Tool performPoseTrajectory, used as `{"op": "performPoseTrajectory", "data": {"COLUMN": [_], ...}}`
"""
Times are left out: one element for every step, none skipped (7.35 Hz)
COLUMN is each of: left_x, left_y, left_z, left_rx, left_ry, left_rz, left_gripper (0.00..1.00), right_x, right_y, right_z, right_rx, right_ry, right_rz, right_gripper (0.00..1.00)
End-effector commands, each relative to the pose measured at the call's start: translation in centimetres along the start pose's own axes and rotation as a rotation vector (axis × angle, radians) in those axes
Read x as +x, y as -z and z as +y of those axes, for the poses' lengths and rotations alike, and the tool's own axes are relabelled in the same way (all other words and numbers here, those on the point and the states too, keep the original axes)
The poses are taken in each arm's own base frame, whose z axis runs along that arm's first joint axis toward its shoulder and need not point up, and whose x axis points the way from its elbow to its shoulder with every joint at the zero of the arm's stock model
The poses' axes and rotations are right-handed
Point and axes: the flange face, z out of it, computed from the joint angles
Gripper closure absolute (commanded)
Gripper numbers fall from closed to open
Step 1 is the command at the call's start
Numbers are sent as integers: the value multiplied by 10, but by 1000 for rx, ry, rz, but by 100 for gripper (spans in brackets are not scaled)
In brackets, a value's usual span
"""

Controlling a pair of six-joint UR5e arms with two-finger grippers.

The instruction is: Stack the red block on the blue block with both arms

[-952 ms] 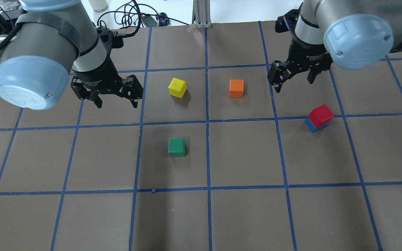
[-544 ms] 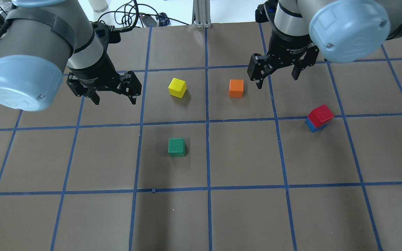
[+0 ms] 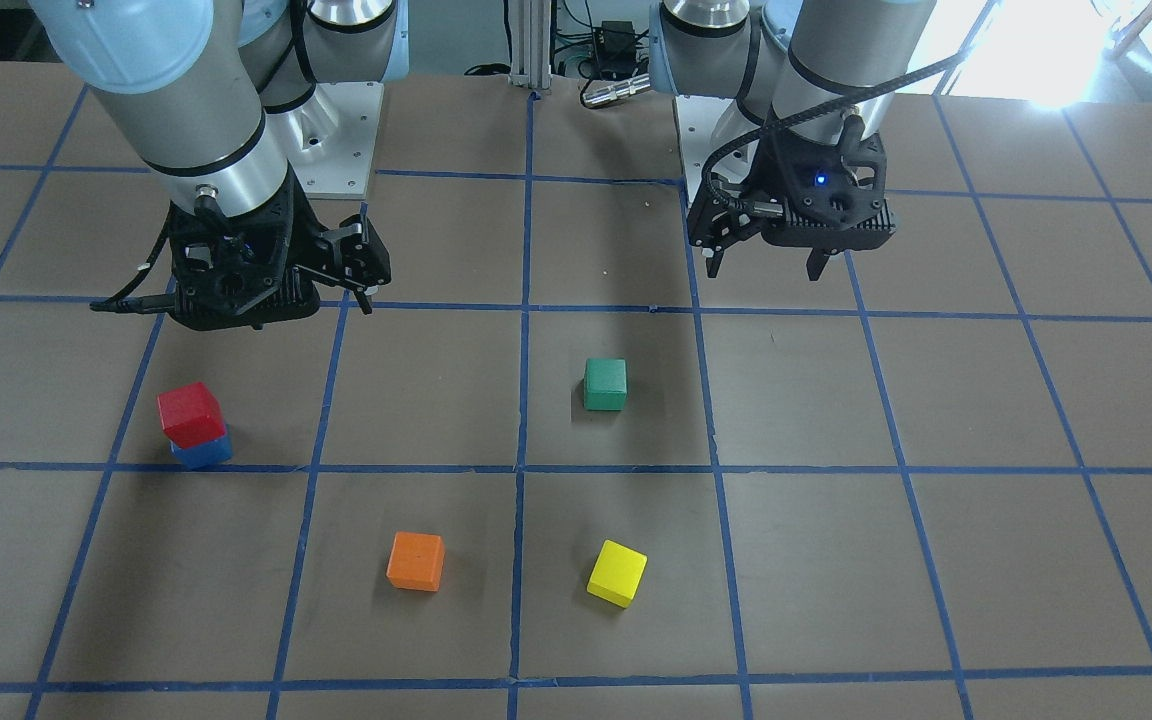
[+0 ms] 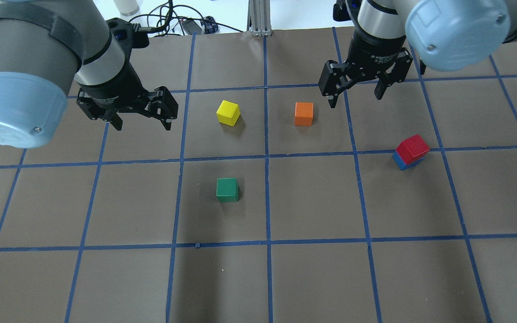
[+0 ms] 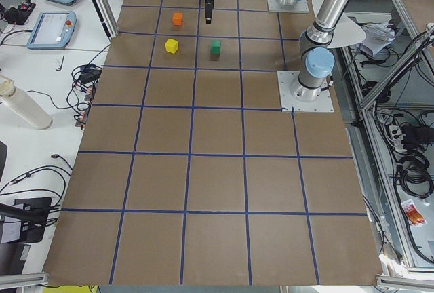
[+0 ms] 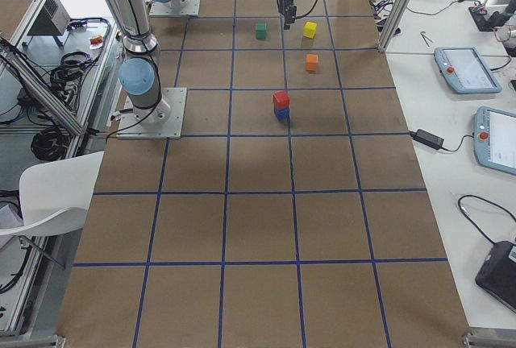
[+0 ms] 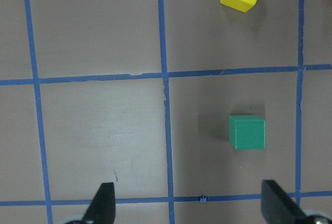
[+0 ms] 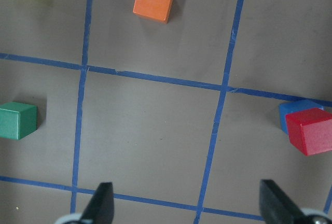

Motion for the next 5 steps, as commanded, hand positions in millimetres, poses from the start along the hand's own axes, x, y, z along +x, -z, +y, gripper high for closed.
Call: {"op": "performPoseTrajectory", "data": {"left_x": [-4,-3,-1,1,1], "left_y": [11,8,2,2,-1], "left_z": [-3,-4,-2,-3,-6], "left_rx": [16,9,-2,-4,-10], "left_ry": [2,2,0,5,8], "left_rz": [-1,-4,-2,4,7], "left_gripper": [0,0,0,0,0], "right_x": [-8,-13,-14,-16,-16], "right_y": [-3,-2,-1,-1,-2], "right_z": [4,5,6,6,6], "right_rx": [-3,1,2,1,1], "right_ry": [-17,-9,-22,-65,-65], "right_rz": [8,13,14,12,11], "right_gripper": [0,0,0,0,0]}}
